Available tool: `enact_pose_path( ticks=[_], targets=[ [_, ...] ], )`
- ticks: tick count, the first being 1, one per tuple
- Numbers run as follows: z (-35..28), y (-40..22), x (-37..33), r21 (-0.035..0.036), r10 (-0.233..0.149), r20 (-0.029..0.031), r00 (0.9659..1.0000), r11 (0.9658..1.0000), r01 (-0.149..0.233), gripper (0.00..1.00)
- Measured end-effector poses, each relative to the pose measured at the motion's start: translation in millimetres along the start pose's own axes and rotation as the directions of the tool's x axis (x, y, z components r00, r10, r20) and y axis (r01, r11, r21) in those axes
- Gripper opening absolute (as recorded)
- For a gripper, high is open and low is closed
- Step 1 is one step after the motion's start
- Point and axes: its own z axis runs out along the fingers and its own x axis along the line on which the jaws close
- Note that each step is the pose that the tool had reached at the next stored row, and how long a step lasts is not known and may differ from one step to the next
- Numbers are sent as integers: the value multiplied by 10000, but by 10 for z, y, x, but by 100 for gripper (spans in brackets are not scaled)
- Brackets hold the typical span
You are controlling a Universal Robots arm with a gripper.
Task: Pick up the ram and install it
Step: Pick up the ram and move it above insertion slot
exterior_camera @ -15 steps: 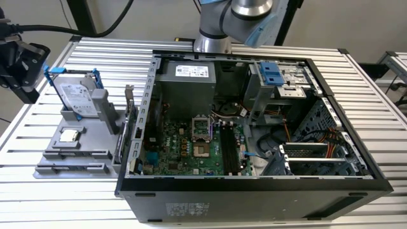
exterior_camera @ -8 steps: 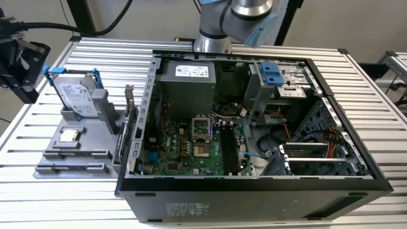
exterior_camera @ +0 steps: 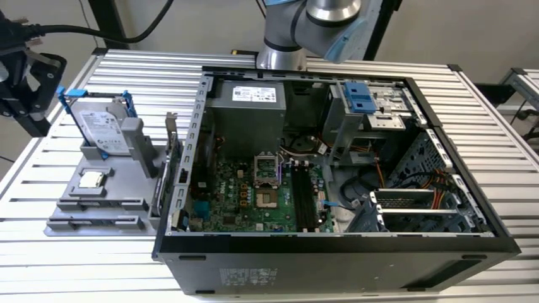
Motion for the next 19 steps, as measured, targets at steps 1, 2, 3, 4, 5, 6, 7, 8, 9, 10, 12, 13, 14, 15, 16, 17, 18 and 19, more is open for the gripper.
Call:
enact_pose_path(
  ticks=[1,2,3,4,5,6,7,8,9,10,12,13,14,15,16,17,18,19],
  targets=[
    [0,0,0,-1,-125,-6,9999,9999,125,0],
    [0,0,0,-3,-259,-13,9997,9997,259,0],
    [0,0,0,-6,-387,-19,9992,9993,387,0],
    [0,0,0,-8,-528,-26,9986,9986,528,0],
    [0,0,0,-11,-678,-33,9977,9977,678,0],
    [0,0,0,-13,-822,-40,9966,9966,822,0],
    [0,0,0,-17,-982,-47,9952,9952,982,0],
    [0,0,0,-20,-1127,-54,9936,9936,1127,0],
    [0,0,0,-23,-1284,-61,9917,9917,1284,0],
    [0,0,0,-27,-1439,-69,9896,9896,1439,0],
    [0,0,0,-34,-1744,-83,9846,9847,1744,0],
    [0,0,0,-38,-1900,-90,9817,9818,1900,0],
    [0,0,0,-42,-2054,-97,9786,9787,2053,0],
    [0,0,0,-47,-2204,-103,9754,9754,2204,0],
    [0,0,0,-51,-2354,-110,9718,9719,2353,0],
    [0,0,0,-55,-2499,-117,9682,9683,2499,0],
    [0,0,0,-60,-2645,-123,9643,9644,2644,0],
    [0,0,0,-65,-2786,-128,9603,9604,2786,0]
  ],
)
